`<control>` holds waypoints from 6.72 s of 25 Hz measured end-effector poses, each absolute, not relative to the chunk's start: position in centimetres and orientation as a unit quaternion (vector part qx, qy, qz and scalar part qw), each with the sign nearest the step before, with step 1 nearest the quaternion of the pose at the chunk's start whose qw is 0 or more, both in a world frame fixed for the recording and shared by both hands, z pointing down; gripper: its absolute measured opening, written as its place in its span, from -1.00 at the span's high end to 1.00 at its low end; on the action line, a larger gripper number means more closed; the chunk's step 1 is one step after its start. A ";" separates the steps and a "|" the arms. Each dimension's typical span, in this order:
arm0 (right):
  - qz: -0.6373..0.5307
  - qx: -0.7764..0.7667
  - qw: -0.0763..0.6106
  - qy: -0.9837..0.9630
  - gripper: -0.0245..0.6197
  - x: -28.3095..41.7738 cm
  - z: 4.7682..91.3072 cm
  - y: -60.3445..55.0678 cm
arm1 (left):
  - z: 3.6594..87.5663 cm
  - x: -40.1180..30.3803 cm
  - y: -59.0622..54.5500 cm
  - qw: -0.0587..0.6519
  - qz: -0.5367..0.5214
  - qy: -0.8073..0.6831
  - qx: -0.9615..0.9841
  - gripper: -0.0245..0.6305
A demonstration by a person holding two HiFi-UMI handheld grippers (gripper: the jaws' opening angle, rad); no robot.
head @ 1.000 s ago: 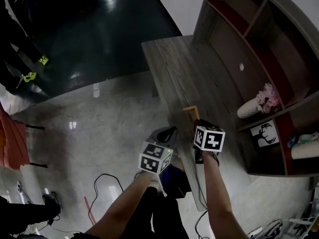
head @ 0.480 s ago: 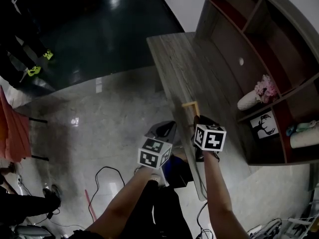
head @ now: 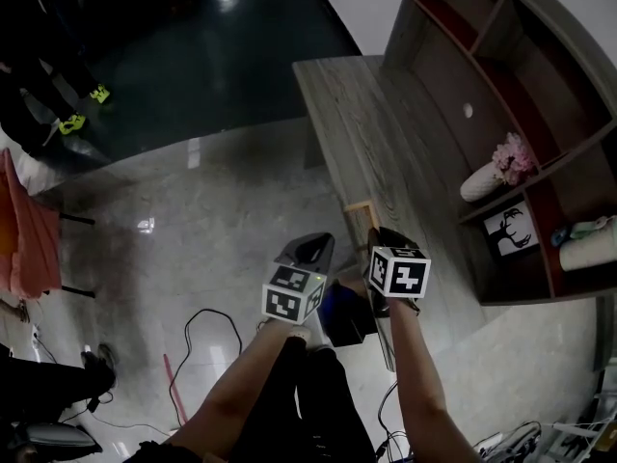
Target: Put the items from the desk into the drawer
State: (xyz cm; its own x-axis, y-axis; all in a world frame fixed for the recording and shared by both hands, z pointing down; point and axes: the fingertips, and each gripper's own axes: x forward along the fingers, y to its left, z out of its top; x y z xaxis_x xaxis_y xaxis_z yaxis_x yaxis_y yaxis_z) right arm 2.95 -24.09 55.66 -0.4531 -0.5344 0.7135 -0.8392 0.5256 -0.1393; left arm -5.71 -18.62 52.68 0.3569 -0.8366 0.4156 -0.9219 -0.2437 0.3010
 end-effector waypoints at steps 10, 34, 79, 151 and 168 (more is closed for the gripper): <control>0.214 0.387 0.345 -0.828 0.74 2.4 56.5 -20.1 | 53.8 -6.4 -15.7 0.263 0.084 -0.570 0.774 0.89; 0.159 0.264 0.478 -0.822 0.75 1.6 62.5 -11.2 | 58.4 -7.4 -10.6 0.298 0.087 -0.572 0.759 0.89; -0.234 -0.070 0.728 -0.640 0.72 0.4 73.8 -8.3 | 70.3 -7.3 -6.7 0.328 0.029 -0.543 0.773 0.89; 0.105 0.613 0.001 -0.783 0.89 18.2 35.4 -8.7 | 35.8 8.7 -9.4 0.138 0.012 -0.358 0.924 0.90; 0.114 0.626 -0.012 -0.771 0.89 17.6 35.4 -9.2 | 36.4 6.2 -9.8 0.137 0.025 -0.397 0.907 0.90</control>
